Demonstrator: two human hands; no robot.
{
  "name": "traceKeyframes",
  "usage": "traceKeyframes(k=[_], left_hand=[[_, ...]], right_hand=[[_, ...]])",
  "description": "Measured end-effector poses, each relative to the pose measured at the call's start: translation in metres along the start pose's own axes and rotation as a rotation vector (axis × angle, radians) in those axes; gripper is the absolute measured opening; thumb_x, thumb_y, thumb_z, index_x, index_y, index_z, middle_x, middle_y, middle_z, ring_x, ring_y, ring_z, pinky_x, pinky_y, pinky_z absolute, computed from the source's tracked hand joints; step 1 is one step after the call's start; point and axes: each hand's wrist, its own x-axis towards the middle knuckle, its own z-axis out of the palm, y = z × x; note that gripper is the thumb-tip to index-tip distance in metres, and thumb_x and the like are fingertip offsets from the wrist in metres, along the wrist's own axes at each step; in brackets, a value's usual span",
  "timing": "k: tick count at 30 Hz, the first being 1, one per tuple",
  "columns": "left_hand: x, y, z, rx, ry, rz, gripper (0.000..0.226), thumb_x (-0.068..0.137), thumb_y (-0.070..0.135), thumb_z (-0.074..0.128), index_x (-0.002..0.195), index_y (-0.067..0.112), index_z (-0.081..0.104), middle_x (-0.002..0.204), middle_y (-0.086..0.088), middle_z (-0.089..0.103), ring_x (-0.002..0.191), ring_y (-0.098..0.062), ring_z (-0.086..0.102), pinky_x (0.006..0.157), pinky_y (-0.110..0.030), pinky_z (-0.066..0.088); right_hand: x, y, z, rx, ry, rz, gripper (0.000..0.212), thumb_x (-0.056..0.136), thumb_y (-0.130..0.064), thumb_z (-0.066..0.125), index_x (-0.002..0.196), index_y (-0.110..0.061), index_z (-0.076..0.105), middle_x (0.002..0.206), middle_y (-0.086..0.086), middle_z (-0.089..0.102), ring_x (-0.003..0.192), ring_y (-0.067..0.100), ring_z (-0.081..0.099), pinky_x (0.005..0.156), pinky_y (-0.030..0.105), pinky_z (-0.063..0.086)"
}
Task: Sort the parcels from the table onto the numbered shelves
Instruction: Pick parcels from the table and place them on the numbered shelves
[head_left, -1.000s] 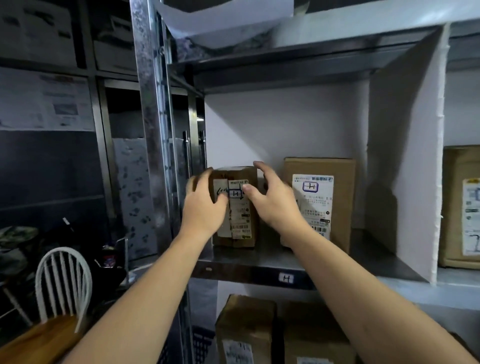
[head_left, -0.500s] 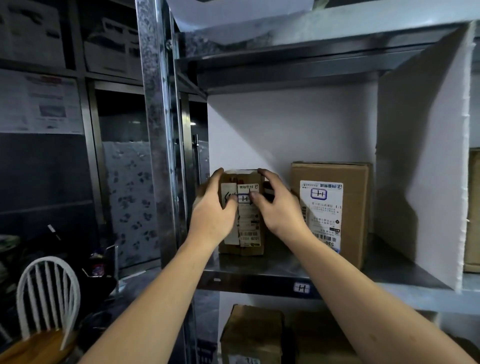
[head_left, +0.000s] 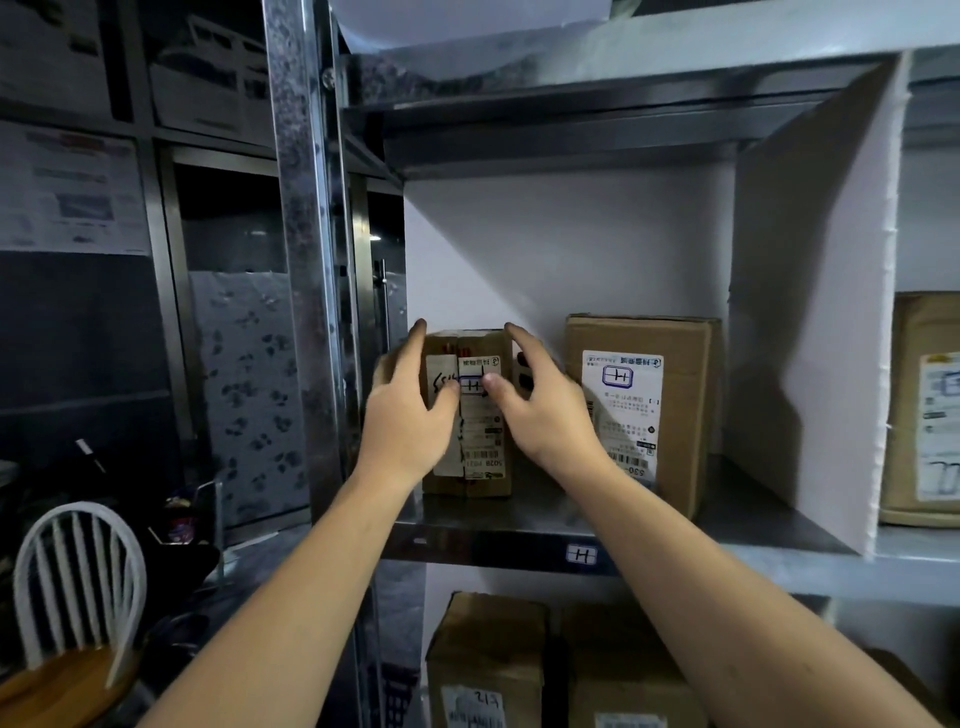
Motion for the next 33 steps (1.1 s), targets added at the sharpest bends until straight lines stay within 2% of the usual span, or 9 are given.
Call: traceKeyframes(k=[2, 5, 11, 15, 18, 22, 26, 29, 33], left_hand=[[-0.005, 0.008, -0.004, 0.025, 0.066, 0.087, 0.063, 0.095, 0.023, 0.059, 0.150, 0.030, 0.030, 0.144, -0.006, 0.038, 0.120, -0.006, 0.036, 0.100, -0.027, 0.036], [-0.010, 0.021, -0.007, 0.084, 0.104, 0.272, 0.057, 0.095, 0.022, 0.060, 0.147, 0.021, 0.037, 0.143, -0.003, 0.038, 0.124, -0.001, 0.031, 0.103, -0.021, 0.029], [-0.012, 0.060, 0.015, 0.077, -0.016, 0.371, 0.051, 0.096, 0.027, 0.059, 0.144, 0.018, 0.043, 0.141, -0.004, 0.043, 0.130, -0.013, 0.040, 0.105, -0.021, 0.028], [-0.018, 0.087, 0.041, 0.018, -0.077, 0.304, 0.052, 0.094, 0.026, 0.060, 0.143, 0.023, 0.043, 0.142, 0.001, 0.041, 0.129, -0.009, 0.038, 0.100, -0.021, 0.029], [-0.017, 0.099, 0.057, -0.006, -0.129, 0.238, 0.054, 0.095, 0.027, 0.060, 0.145, 0.023, 0.040, 0.147, 0.000, 0.036, 0.134, -0.014, 0.036, 0.102, -0.021, 0.025], [-0.010, 0.104, 0.073, -0.049, -0.179, 0.121, 0.064, 0.094, 0.031, 0.061, 0.150, 0.030, 0.030, 0.155, -0.002, 0.027, 0.141, -0.022, 0.031, 0.110, -0.035, 0.028], [-0.010, 0.099, 0.083, -0.111, -0.248, 0.020, 0.075, 0.092, 0.036, 0.064, 0.151, 0.039, 0.019, 0.153, -0.005, 0.034, 0.139, -0.026, 0.036, 0.110, -0.045, 0.034], [-0.018, 0.100, 0.090, -0.130, -0.317, 0.043, 0.079, 0.092, 0.034, 0.065, 0.152, 0.038, 0.013, 0.144, -0.002, 0.049, 0.135, -0.024, 0.043, 0.107, -0.043, 0.039], [-0.025, 0.101, 0.096, -0.136, -0.278, 0.053, 0.083, 0.092, 0.033, 0.064, 0.152, 0.040, 0.008, 0.140, -0.001, 0.054, 0.134, -0.023, 0.045, 0.104, -0.043, 0.042]], right_hand=[[-0.012, -0.006, -0.010, -0.054, 0.016, -0.076, 0.059, 0.099, -0.032, 0.060, 0.152, -0.034, 0.034, 0.142, -0.004, 0.052, 0.117, 0.000, 0.042, 0.086, 0.012, 0.041], [-0.031, -0.015, -0.031, -0.120, 0.092, -0.190, 0.054, 0.097, -0.033, 0.061, 0.147, -0.031, 0.042, 0.140, -0.006, 0.051, 0.121, -0.001, 0.043, 0.099, 0.024, 0.047], [-0.050, -0.001, -0.093, -0.415, 0.413, -0.328, 0.047, 0.095, -0.030, 0.065, 0.140, -0.020, 0.054, 0.139, 0.006, 0.053, 0.129, 0.024, 0.046, 0.103, 0.033, 0.041], [-0.052, 0.016, -0.125, -0.454, 0.428, -0.116, 0.057, 0.094, -0.033, 0.066, 0.147, -0.031, 0.043, 0.153, 0.009, 0.035, 0.139, 0.030, 0.032, 0.108, 0.045, 0.039], [-0.049, 0.024, -0.139, -0.291, 0.298, 0.105, 0.063, 0.096, -0.030, 0.064, 0.150, -0.039, 0.032, 0.150, 0.010, 0.038, 0.135, 0.028, 0.042, 0.105, 0.042, 0.044], [-0.045, 0.034, -0.147, -0.198, 0.256, 0.130, 0.061, 0.099, -0.023, 0.060, 0.152, -0.034, 0.032, 0.135, 0.007, 0.059, 0.122, 0.023, 0.058, 0.101, 0.038, 0.050], [-0.043, 0.047, -0.160, -0.178, 0.266, 0.186, 0.061, 0.100, -0.017, 0.057, 0.152, -0.036, 0.032, 0.139, 0.004, 0.057, 0.129, 0.021, 0.053, 0.101, 0.031, 0.042], [-0.045, 0.053, -0.160, -0.154, 0.254, 0.192, 0.066, 0.097, -0.024, 0.063, 0.153, -0.038, 0.029, 0.143, 0.002, 0.054, 0.132, 0.022, 0.051, 0.107, 0.038, 0.043], [-0.045, 0.055, -0.155, -0.070, 0.284, 0.180, 0.071, 0.095, -0.023, 0.067, 0.153, -0.036, 0.029, 0.145, -0.002, 0.052, 0.134, 0.021, 0.048, 0.109, 0.044, 0.044]])
